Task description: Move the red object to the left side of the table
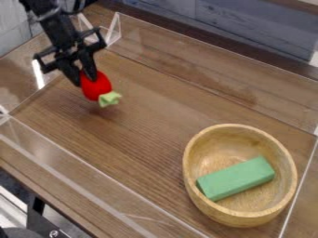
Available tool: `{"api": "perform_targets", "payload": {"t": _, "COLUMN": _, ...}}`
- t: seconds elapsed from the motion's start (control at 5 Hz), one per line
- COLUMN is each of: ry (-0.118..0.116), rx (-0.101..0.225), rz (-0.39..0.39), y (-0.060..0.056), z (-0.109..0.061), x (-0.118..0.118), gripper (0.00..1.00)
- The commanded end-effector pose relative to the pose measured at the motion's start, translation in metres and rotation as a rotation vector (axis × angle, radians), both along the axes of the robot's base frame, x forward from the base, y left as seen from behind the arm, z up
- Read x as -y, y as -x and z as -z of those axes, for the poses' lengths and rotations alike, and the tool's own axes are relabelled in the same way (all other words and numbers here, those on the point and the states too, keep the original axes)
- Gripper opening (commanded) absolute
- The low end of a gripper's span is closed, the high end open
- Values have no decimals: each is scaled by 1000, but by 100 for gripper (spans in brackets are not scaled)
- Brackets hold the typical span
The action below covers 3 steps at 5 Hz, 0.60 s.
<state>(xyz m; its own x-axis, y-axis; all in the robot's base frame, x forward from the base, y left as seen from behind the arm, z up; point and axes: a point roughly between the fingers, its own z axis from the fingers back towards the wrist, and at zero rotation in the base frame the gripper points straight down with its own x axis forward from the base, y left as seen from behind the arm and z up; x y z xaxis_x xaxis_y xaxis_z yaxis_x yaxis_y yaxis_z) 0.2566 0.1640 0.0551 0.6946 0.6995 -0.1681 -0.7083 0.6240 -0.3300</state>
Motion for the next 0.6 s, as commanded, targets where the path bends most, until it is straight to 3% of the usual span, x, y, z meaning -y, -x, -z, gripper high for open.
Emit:
{"api": "perform_targets", "payload": {"t": 0.0, "ry": -48, "rx": 50, "rz": 71, "y": -13, "z": -8, "x": -16, "gripper": 0}}
{"api": "perform_targets", "payload": {"t": 0.4, "ry": -50, "rx": 44, "rz": 31, "y": -15, "z": 13, "x": -37, "gripper": 0}}
